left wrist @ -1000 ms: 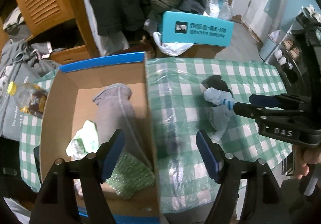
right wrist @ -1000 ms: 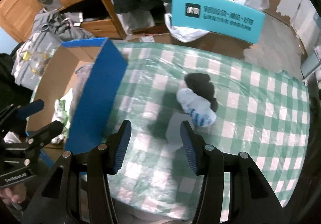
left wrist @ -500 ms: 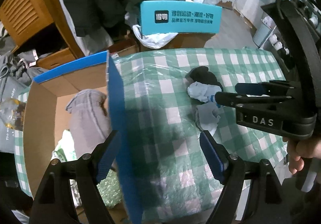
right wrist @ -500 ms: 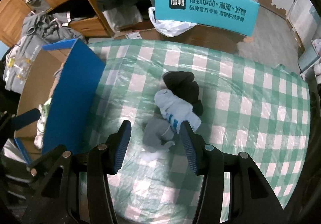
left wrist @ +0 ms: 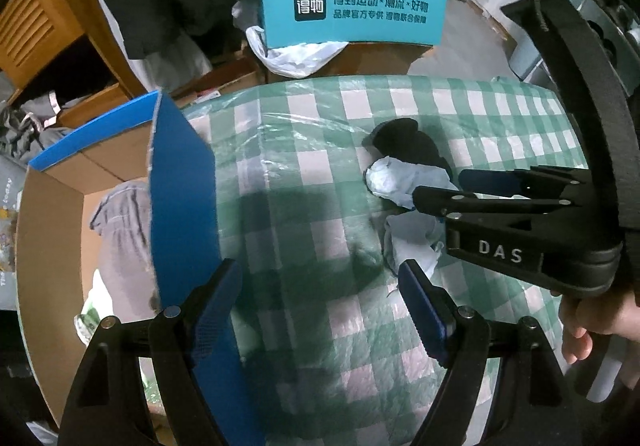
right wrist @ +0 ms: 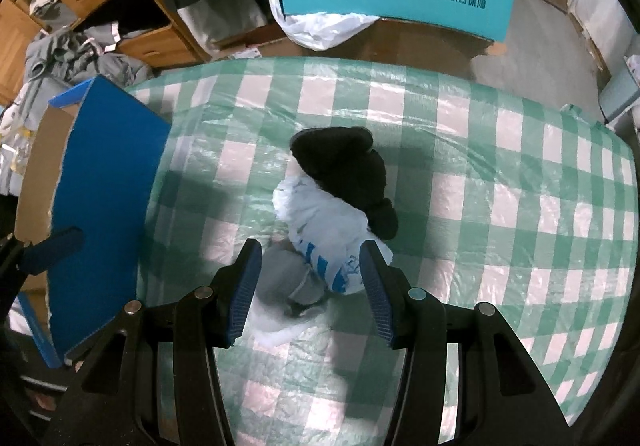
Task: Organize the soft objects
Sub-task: 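Grasp the white-blue striped sock with the right tool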
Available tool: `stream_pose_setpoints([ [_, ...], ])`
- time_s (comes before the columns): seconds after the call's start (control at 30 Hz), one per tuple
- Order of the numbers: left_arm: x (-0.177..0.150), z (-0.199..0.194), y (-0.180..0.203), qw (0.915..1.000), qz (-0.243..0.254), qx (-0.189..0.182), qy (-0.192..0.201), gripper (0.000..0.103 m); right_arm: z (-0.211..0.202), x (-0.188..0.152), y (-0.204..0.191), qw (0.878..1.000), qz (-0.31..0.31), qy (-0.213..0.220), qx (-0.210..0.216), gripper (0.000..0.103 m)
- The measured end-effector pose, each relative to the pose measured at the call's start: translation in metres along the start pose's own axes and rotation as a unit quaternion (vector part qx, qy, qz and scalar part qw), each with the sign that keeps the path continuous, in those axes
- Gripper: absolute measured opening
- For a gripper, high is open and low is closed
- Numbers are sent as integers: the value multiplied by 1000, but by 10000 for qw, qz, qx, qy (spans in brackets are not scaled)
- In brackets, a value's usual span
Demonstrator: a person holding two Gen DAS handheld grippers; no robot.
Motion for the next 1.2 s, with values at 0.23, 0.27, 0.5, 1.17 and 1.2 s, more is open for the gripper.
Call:
stream_pose_setpoints([
  [0.23,2,11,4,10000,23,17,-78,82,18,-2,5,9999,58,-108,37,51],
  [0.27,2,12,4,10000,19,21,-86,82,20,-2,5,9999,61,-116,28,51],
  [0.5,1,22,5,9998,27,31,-187,82,22,-7,15,9996,170,-215,26,37],
  [1.17,-15,18,30,9989,392,-26,-248,82,-18,-67,61,9954,819,-402,-295,34],
  [1.2,-17,17,32,9988,413,-32,-248,82,-21,-71,65,9951,839,-402,-323,34],
])
Point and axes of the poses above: each gripper's, at about its wrist camera, not at the fingertips, and z roughly the way its jaws point, y to its right, x to its top, the point moved 2 cm from there along z, roughly the way its jaws point, and after that the axes turned 4 degrees about x, right-handed, at the moved point
